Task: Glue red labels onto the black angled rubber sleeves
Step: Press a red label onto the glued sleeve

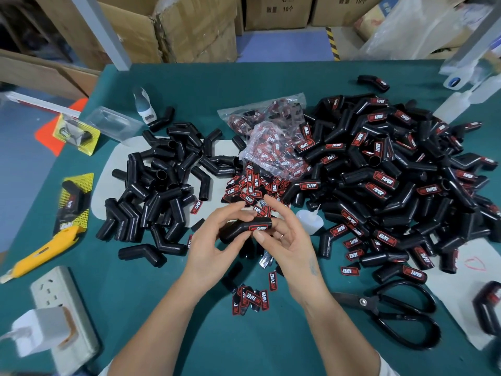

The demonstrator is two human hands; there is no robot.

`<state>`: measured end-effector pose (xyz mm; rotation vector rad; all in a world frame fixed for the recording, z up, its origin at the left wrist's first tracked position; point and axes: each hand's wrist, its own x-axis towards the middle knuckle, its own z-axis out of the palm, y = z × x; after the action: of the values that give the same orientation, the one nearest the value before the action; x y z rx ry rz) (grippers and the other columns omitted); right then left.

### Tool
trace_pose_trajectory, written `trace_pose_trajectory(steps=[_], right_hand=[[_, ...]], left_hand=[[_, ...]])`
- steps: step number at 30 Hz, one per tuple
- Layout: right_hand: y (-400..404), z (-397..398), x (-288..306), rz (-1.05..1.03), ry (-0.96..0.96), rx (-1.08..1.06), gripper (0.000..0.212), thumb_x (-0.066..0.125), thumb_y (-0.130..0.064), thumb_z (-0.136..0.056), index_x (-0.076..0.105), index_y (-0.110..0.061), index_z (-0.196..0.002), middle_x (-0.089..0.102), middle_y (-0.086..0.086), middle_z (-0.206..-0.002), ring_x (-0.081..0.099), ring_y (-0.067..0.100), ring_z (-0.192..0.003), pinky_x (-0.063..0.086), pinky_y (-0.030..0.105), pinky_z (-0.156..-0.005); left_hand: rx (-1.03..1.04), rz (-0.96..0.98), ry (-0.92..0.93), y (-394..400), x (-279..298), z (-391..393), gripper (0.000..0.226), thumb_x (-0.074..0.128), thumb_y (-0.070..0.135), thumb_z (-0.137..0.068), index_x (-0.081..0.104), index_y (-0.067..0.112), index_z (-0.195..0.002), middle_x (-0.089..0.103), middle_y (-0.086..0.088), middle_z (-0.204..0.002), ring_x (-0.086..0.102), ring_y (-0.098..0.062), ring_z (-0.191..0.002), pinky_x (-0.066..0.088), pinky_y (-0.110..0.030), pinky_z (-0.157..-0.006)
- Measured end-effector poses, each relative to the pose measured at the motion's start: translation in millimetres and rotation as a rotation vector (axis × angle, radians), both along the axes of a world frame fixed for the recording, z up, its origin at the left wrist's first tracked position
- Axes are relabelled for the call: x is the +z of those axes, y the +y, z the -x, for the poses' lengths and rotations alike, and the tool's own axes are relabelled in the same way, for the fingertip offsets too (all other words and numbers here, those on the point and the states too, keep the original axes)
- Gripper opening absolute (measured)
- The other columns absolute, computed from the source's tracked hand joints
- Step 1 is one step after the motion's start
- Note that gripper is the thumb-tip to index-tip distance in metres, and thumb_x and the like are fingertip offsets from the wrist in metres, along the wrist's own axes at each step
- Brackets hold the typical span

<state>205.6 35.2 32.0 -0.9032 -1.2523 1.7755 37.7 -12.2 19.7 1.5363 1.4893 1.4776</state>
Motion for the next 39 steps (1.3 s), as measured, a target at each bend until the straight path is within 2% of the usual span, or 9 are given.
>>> trace_pose_trajectory(steps=[5,10,15,17,22,29,32,35,39], right_hand=[[-2.2,1.2,-1.5,0.035,0.018,-0.031,0.057,0.074,-0.015,-0.094,0.058,-0.038,-0.144,0.076,0.004,-0.116,0.067,0.012,-0.105,0.049,0.026,-0.101],[-1.7,0.7,-2.7,0.033,0.014,-0.034,0.056,0.074,-0.014,-0.094,0.058,-0.036,-0.144,0.076,0.007,-0.114,0.067,0.015,-0.105,0.048,0.037,-0.106],[-2.0,0.2,-4.3,0.044,0.03,-0.037,0.056,0.074,-0.017,-0.094,0.058,-0.038,-0.144,0.076,0.007,-0.117,0.067,0.015,-0.108,0.051,0.027,-0.1],[-2.2,0.3,-5.2,0.044,0.021,-0.035,0.055,0.073,-0.019,-0.095,0.057,-0.04,-0.144,0.076,0.007,-0.116,0.066,0.017,-0.106,0.05,0.029,-0.095],[-1.4,-0.3,-8.0,0.047,0.055,-0.037,0.053,0.069,-0.017,-0.099,0.055,-0.037,-0.147,0.076,0.009,-0.111,0.068,0.017,-0.107,0.05,0.028,-0.101],[-1.4,0.2,-6.8,0.021,0.085,-0.041,0.051,0.064,-0.017,-0.101,0.054,-0.033,-0.149,0.075,0.014,-0.108,0.069,0.019,-0.101,0.05,0.028,-0.098],[-2.2,-0.2,-6.4,-0.017,0.051,-0.034,0.051,0.062,-0.018,-0.103,0.051,-0.034,-0.151,0.076,0.012,-0.113,0.071,0.022,-0.106,0.05,0.031,-0.102],[-4.5,1.9,-8.0,-0.105,-0.035,-0.008,0.052,0.057,-0.017,-0.107,0.046,-0.037,-0.154,0.076,0.009,-0.111,0.07,0.027,-0.111,0.051,0.034,-0.104],[-5.4,2.6,-9.9,-0.194,-0.087,0.016,0.049,0.049,-0.015,-0.111,0.042,-0.029,-0.158,0.076,0.002,-0.104,0.071,0.023,-0.11,0.051,0.023,-0.095]], left_hand=[[0.021,-0.003,0.082,-2.2,-8.6,-5.4,0.062,0.069,0.016,-0.095,0.051,0.047,-0.145,0.07,0.018,-0.125,0.069,-0.015,-0.12,0.049,-0.03,-0.107],[0.033,-0.001,0.059,-2.2,-9.6,-5.3,0.062,0.07,0.016,-0.095,0.05,0.048,-0.144,0.07,0.017,-0.124,0.069,-0.016,-0.119,0.05,-0.03,-0.107],[0.028,-0.048,0.014,-1.6,-4.4,-8.7,0.064,0.071,0.013,-0.094,0.05,0.049,-0.143,0.072,0.016,-0.12,0.071,-0.019,-0.118,0.051,-0.035,-0.107],[0.02,-0.059,-0.018,-0.9,-3.1,-9.1,0.065,0.071,0.011,-0.094,0.051,0.048,-0.143,0.072,0.014,-0.118,0.071,-0.019,-0.117,0.051,-0.034,-0.107],[0.01,-0.049,-0.086,0.4,-4.1,-7.6,0.061,0.072,0.011,-0.094,0.052,0.041,-0.142,0.073,0.01,-0.115,0.071,-0.022,-0.116,0.049,-0.031,-0.108],[-0.001,-0.01,-0.151,2.0,-5.1,-3.9,0.055,0.072,0.013,-0.094,0.054,0.037,-0.14,0.073,0.008,-0.116,0.07,-0.023,-0.118,0.047,-0.028,-0.108],[-0.013,0.035,-0.157,3.0,-3.8,-2.2,0.048,0.07,0.014,-0.096,0.057,0.035,-0.138,0.07,0.006,-0.117,0.067,-0.024,-0.119,0.046,-0.028,-0.108],[-0.004,0.125,-0.126,4.8,-2.9,1.4,0.033,0.067,0.024,-0.098,0.065,0.036,-0.129,0.066,0.007,-0.119,0.063,-0.026,-0.12,0.048,-0.031,-0.106],[-0.014,0.208,-0.139,6.5,-0.6,2.7,0.017,0.065,0.028,-0.098,0.077,0.031,-0.111,0.066,0.009,-0.115,0.062,-0.023,-0.12,0.043,-0.024,-0.106]])
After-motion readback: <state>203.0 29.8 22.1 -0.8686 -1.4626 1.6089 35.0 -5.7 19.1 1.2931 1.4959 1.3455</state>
